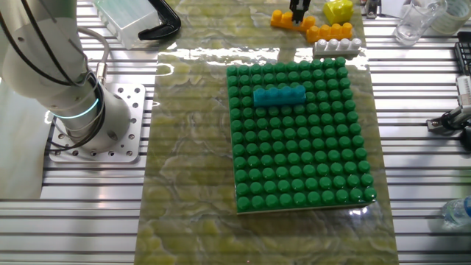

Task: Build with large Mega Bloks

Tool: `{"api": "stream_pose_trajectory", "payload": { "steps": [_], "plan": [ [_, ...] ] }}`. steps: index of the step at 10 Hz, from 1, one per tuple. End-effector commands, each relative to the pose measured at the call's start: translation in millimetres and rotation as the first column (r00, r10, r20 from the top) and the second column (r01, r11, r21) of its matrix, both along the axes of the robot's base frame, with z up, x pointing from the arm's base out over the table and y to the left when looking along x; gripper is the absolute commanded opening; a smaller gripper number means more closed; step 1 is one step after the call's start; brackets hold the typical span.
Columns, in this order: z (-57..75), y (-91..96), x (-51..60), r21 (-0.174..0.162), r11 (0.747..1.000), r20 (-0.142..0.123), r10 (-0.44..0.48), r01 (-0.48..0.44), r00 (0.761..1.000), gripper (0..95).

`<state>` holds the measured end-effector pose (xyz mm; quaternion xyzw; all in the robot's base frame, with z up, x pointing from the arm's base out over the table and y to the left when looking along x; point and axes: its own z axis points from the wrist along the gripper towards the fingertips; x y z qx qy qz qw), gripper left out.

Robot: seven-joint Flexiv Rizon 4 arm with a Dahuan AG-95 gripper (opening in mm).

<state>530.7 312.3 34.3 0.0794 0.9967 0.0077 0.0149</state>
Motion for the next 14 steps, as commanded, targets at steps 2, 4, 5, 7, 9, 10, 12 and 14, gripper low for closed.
{"api": "stream_pose_trajectory", "payload": {
  "steps": [2, 4, 5, 7, 9, 10, 12, 14],
  "plan": [
    [-4.6, 0.7, 1.6, 0.001, 1.000, -0.003, -0.007, 0.007, 1.000, 38.0],
    [-7.6, 0.4, 2.1, 0.000, 1.000, -0.003, -0.012, 0.012, 1.000, 38.0],
    [-8.9, 0.2, 2.3, 0.001, 1.000, -0.004, -0.019, 0.019, 1.000, 38.0],
    [-10.2, 0.0, 2.5, 0.001, 1.000, -0.005, -0.025, 0.025, 1.000, 38.0],
    [-11.6, 0.4, 2.3, 0.001, 1.000, -0.007, -0.024, 0.024, 1.000, 38.0],
    [-12.2, 0.7, 2.1, 0.001, 1.000, -0.007, -0.025, 0.025, 1.000, 38.0],
    [-13.5, 1.7, 1.5, 0.000, 1.000, -0.006, -0.027, 0.027, 1.000, 38.0],
    [-15.7, 2.4, 0.8, 0.000, 1.000, -0.007, -0.032, 0.032, 0.999, 38.0]
  ]
}}
